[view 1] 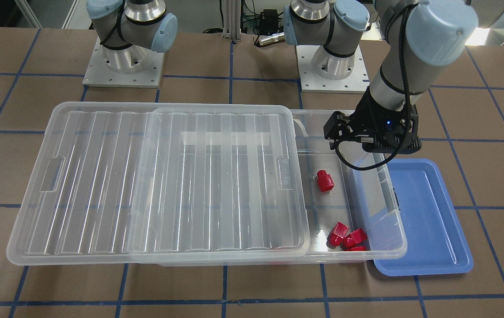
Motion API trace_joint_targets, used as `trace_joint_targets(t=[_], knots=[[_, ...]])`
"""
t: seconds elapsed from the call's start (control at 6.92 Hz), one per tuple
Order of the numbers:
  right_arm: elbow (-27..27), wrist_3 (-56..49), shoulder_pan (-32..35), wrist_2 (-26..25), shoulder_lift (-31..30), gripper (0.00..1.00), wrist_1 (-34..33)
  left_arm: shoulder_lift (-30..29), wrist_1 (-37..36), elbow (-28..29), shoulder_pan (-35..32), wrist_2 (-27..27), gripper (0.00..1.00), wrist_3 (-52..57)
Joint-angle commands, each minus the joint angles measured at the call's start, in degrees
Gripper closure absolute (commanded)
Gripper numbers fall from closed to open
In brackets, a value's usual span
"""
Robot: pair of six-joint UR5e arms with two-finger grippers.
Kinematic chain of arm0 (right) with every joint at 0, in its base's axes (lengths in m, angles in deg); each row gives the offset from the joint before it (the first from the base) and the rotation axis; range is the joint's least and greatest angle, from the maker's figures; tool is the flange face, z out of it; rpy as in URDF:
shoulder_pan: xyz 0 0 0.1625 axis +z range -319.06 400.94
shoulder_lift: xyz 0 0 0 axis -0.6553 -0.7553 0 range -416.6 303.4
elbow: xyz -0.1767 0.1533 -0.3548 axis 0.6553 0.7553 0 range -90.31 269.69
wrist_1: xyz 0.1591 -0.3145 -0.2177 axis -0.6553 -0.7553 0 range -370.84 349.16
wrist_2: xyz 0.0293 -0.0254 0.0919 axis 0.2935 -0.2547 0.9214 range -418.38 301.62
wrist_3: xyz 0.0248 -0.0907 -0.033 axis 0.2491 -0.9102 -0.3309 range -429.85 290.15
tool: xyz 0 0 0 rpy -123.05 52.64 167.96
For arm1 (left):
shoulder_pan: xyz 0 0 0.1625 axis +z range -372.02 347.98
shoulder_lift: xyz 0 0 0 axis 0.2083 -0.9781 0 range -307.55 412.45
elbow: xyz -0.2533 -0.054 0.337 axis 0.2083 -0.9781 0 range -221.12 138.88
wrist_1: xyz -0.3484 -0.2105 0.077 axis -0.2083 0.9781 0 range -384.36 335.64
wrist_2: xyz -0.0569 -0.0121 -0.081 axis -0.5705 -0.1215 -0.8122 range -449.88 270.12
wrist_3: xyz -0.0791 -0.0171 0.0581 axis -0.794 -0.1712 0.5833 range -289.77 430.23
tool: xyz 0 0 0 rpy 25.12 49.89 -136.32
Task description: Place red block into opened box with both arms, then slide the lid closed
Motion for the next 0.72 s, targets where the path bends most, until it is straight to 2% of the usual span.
trace_joint_targets(t=[0.0, 0.14, 0.29, 0.43, 0.58], knots=[[-3.75, -2.45, -2.86, 0.29, 0.46, 0.04, -0.15, 2.92, 1.16, 0.87, -0.39, -0.04, 0.0, -0.06], [-8.83, -2.27, -2.78, 2.82, 1.24, 0.09, -5.46, 3.8, 0.99, 0.87, -0.47, -0.56, 0.0, 0.03], [-15.66, -2.19, -2.86, 2.93, 4.04, 0.02, -17.44, 3.9, 1.07, 0.09, -0.65, -0.13, 0.0, 0.03], [-20.34, -2.27, -2.78, 3.2, 5.11, 0.01, -25.65, 4.16, 1.33, 0.08, -0.39, 0.05, 0.0, 0.11], [-21.87, -2.19, -2.86, 3.2, 5.12, 0.01, -26.43, 3.9, 2.47, 0.86, -0.47, 0.05, 0.0, 0.12]])
